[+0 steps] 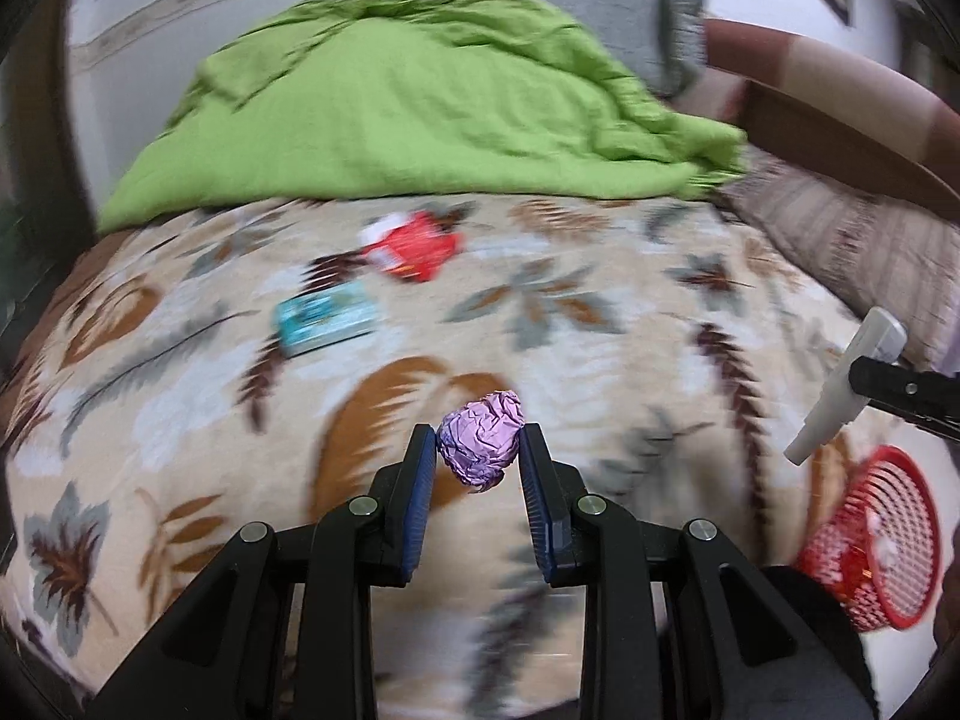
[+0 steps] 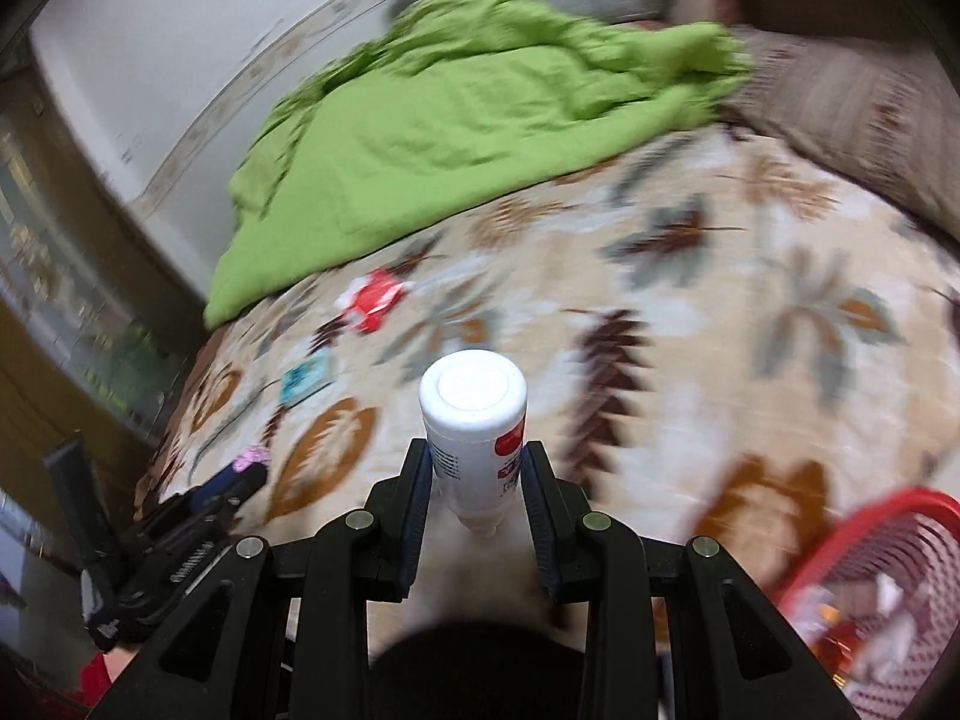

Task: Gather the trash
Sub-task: 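Carry both items to the red basket and open both tools over it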

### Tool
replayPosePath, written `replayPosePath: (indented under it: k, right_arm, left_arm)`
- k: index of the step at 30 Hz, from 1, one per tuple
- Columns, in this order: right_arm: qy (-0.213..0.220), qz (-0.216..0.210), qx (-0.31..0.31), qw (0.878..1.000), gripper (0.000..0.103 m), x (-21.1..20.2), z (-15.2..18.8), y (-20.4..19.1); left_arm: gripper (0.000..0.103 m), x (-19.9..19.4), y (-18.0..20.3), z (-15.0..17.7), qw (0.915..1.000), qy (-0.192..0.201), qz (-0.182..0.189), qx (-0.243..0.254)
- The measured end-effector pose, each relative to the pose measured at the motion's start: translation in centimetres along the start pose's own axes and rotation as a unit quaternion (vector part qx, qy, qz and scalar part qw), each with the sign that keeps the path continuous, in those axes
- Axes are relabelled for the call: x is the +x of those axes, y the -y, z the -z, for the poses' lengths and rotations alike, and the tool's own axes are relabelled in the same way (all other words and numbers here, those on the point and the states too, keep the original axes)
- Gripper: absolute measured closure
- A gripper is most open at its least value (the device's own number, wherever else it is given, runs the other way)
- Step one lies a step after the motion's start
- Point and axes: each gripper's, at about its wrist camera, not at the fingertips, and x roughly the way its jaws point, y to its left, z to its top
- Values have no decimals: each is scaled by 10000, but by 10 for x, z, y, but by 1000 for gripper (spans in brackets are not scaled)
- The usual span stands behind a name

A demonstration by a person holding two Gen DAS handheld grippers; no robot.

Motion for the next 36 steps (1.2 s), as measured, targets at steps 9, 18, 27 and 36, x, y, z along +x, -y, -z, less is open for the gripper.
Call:
replayPosePath:
  k: [9,18,27,36]
  right_arm:
    - [350,1088,995,9884,70,-107,29,108]
    - [215,1489,1475,9775,59,-146,58,155]
    - [450,1246,1294,9827,48,-139,37,149]
    - [111,263,344,9990,48,-59,-4,59]
  left_arm:
    - [76,-21,133,-12,9772,-203,1823,1066]
    - [62,-20,264,7,9208,-994,3236,1935]
    - [49,-20,231,-7,9415,-789,2831,1650]
    - [38,-18,104,-43,9850,-47,1332,1091]
